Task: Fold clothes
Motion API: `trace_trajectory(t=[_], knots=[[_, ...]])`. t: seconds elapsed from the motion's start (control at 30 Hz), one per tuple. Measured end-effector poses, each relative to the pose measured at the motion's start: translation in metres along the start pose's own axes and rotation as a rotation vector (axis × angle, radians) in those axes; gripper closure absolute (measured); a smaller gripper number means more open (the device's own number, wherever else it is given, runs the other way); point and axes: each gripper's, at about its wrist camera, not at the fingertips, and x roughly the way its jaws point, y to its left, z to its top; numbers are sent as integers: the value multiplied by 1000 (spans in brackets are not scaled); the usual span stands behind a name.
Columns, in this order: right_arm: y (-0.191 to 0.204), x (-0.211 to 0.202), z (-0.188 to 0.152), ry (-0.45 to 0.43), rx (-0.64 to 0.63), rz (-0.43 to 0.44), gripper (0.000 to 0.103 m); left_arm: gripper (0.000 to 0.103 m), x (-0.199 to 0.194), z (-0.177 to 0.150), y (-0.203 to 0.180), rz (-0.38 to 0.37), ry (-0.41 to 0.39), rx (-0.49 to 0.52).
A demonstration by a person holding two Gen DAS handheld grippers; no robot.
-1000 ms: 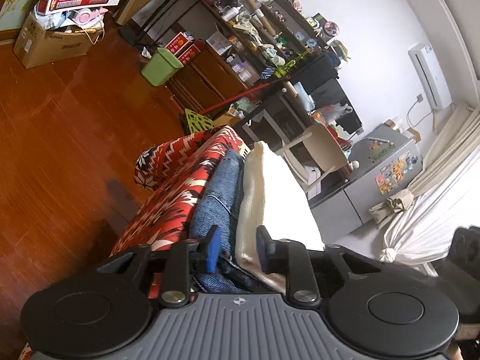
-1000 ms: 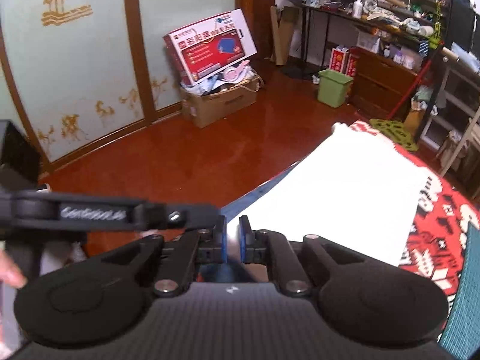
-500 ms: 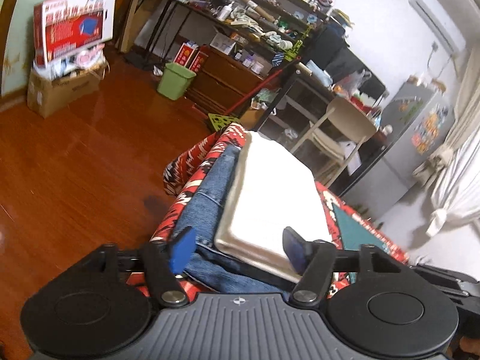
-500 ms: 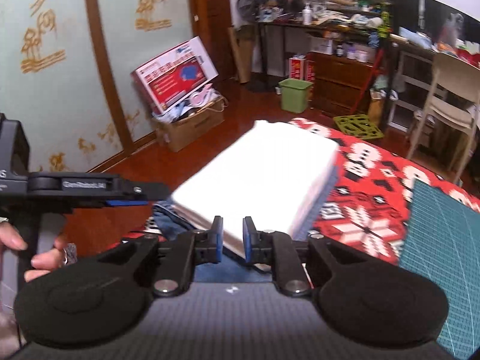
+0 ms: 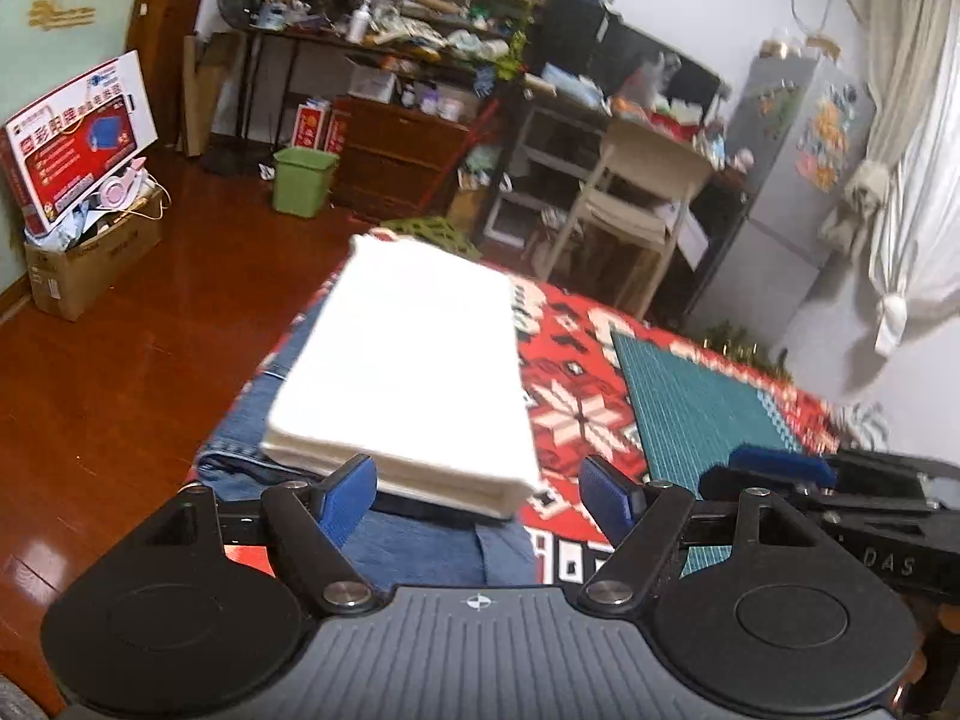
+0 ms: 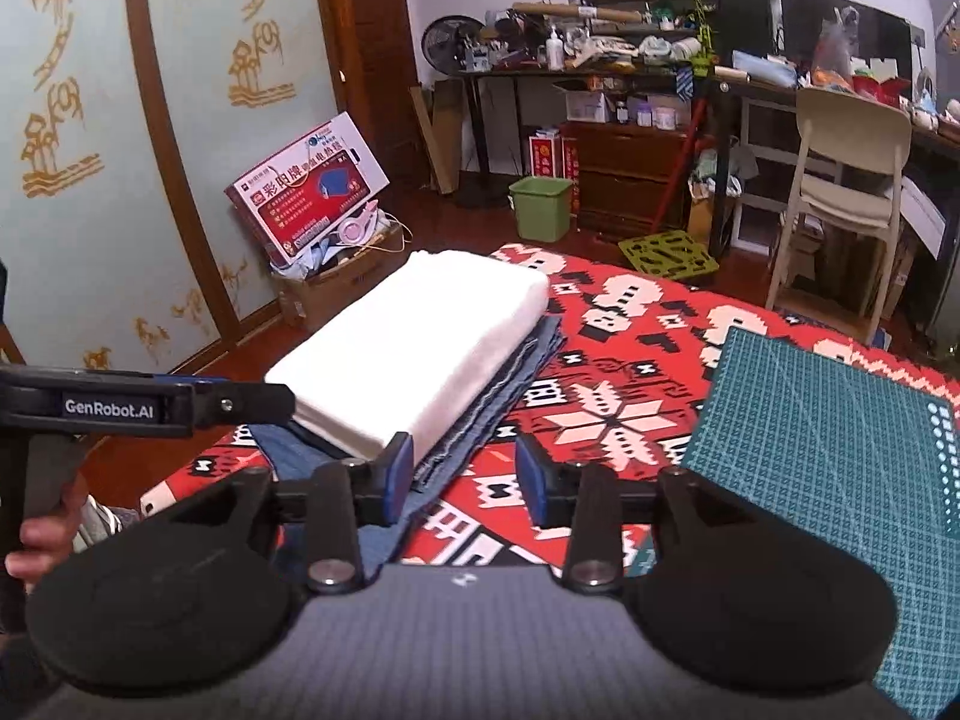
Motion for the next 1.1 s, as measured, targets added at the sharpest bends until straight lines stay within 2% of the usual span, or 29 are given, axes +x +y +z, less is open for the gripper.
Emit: trace_trajectory(t=[0.13, 0.2, 0.37, 0.53, 0.63, 0.7, 0.9, 1.03, 1.1], knots=[[-14, -3, 1, 0, 43, 4, 52, 29, 4, 4, -19, 33, 38, 19], [-21, -3, 2, -13, 48, 16, 45, 29, 4, 5, -25, 46, 32, 25], [-34, 0, 7, -22, 56, 47, 39, 29, 10, 12, -34, 85, 46, 23], [-49, 4, 13, 7, 88, 58, 15, 28, 15, 17, -52, 163, 100, 68], [-57, 4, 15, 25, 102, 59, 2, 26, 16, 12, -62, 204, 95, 111], [-61, 2, 15, 28, 105, 65, 1, 21, 17, 7, -66, 226, 81, 106], [-68, -7, 12, 66, 97, 35, 1, 21, 16, -3, -85, 332, 104, 95], [-63, -15, 9, 107, 85, -18, 1, 20, 6, -6, -97, 322, 106, 107], [-58, -23, 7, 97, 63, -26, 1, 20, 1, -6, -100, 303, 125, 106]])
